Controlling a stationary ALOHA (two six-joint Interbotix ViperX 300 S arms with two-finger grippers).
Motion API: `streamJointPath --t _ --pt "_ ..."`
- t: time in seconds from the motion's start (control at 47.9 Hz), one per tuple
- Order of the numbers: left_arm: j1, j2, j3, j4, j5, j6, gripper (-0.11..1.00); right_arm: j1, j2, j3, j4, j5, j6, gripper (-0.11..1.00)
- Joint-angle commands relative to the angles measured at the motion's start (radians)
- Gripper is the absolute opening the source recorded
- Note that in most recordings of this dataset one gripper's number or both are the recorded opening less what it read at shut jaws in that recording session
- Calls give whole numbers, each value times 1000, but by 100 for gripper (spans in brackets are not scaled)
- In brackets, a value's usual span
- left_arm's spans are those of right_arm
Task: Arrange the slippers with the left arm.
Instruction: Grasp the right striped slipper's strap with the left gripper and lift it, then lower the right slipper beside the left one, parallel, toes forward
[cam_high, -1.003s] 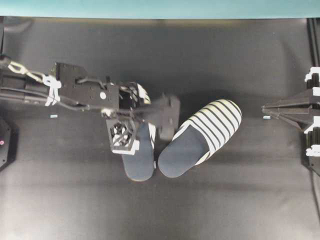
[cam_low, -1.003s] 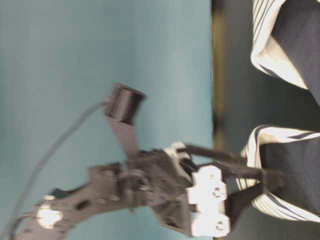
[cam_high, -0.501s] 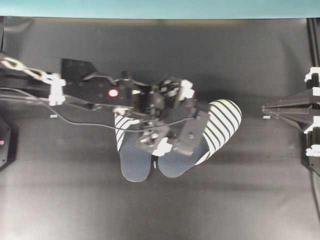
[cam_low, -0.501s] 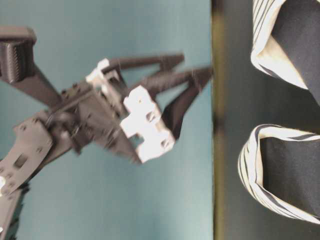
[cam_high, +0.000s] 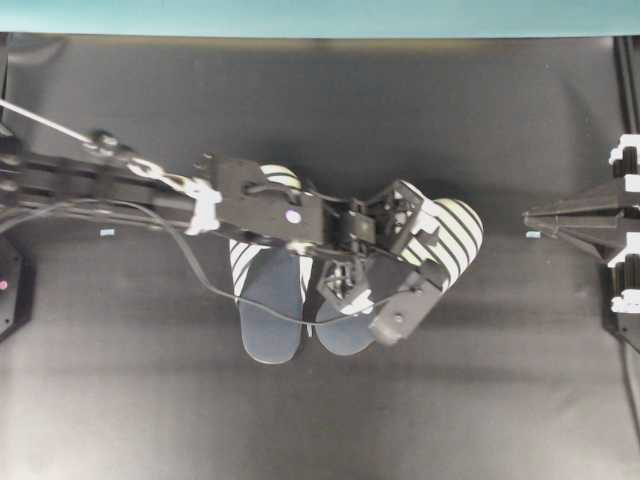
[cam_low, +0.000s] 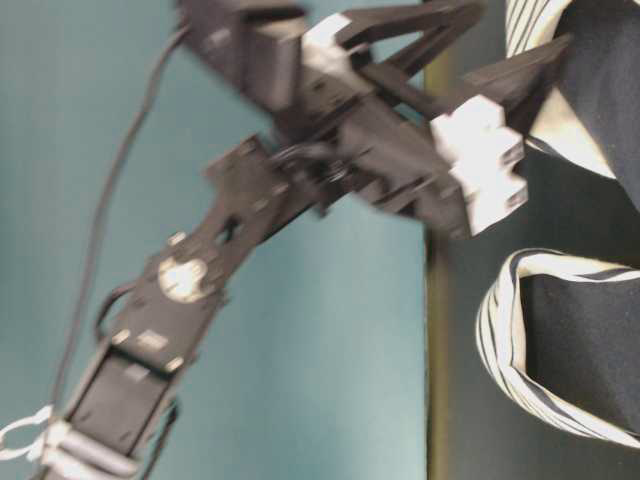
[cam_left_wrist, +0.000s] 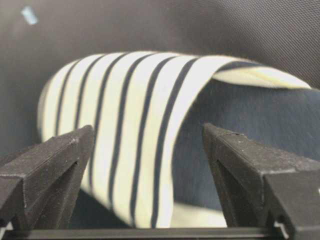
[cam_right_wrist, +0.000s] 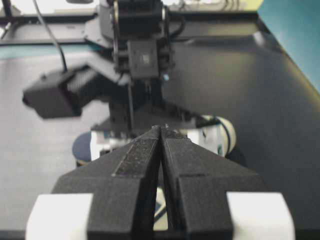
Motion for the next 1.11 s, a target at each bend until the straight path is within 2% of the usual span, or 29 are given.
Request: streamJointPath --t 0.0,0.104,0.167,0.376,0.46,0.648,0.94,1.086 --pt "-2 31 -38 -3 -8 -2 84 -3 6 -5 3 -9 5 -1" --pt "0 43 -55 -5 0 -14 81 -3 5 -5 3 -9 5 -1" --pt "0 43 -63 -6 11 -18 74 -3 5 -3 3 -11 5 -1" --pt "3 28 -89 -6 41 -29 14 -3 5 -3 3 -11 5 -1" --pt "3 8 -106 -6 71 -54 1 -3 3 -3 3 -11 5 -1" --pt "11 -46 -140 -6 183 -160 1 -3 0 -3 3 -11 5 -1" --pt "57 -112 -170 -5 436 -403 1 -3 -3 -3 3 -11 3 -1" --pt "92 -121 -163 -5 483 -515 1 -3 -5 -3 3 -11 3 -1"
